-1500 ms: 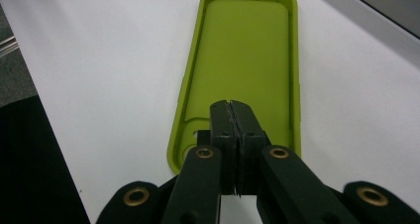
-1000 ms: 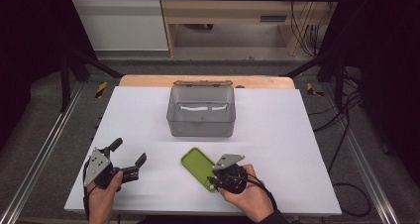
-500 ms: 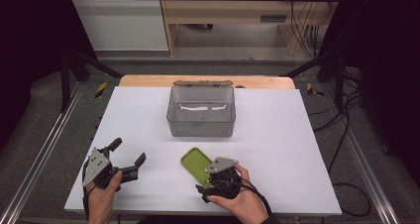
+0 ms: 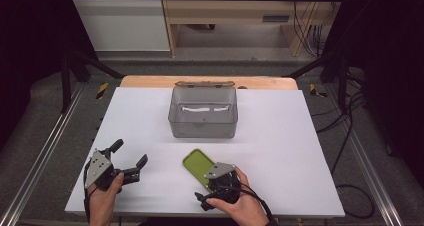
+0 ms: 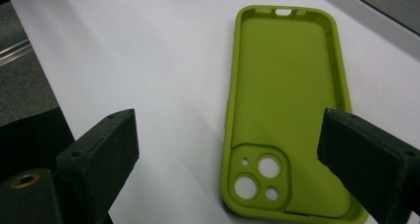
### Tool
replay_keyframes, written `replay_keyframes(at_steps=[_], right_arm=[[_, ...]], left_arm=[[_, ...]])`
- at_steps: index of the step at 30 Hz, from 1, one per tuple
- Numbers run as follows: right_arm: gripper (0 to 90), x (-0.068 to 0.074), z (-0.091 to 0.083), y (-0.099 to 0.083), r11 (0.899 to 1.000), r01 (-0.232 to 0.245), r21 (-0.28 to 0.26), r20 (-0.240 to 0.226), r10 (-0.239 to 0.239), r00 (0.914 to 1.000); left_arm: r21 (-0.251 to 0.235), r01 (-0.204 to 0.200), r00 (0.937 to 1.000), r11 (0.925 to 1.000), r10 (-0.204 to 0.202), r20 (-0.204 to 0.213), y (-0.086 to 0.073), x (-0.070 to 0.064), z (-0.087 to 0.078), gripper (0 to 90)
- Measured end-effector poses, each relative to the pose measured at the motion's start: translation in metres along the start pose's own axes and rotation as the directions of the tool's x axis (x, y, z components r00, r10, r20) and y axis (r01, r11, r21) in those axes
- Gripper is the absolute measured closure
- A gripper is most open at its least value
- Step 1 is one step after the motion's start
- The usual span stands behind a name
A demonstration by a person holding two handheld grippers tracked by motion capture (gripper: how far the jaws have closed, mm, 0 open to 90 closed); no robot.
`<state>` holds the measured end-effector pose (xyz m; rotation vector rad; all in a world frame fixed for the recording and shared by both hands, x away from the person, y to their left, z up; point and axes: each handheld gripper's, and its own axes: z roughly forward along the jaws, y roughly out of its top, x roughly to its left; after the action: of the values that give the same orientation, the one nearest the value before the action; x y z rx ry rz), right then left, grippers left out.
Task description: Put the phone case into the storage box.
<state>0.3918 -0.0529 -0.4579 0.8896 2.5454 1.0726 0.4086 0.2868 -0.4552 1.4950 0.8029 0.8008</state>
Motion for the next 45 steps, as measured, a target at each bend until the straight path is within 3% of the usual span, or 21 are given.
replay_keyframes(at_steps=[31,45], right_arm=[[13.2,0.010,0.014,-0.005,0.999,0.015,0.033,-0.025,-0.014,0.9996],[16.3,0.004,0.019,-0.004,0.999,0.007,0.040,-0.020,-0.006,0.9998]], left_arm=[[-0.001,-0.005,1.0000,1.0000,0.005,0.002,0.000,0.000,0.000,1.1],[0.006,-0.021,0.9997,0.9998,0.021,0.009,0.000,-0.003,0.001,1.2]])
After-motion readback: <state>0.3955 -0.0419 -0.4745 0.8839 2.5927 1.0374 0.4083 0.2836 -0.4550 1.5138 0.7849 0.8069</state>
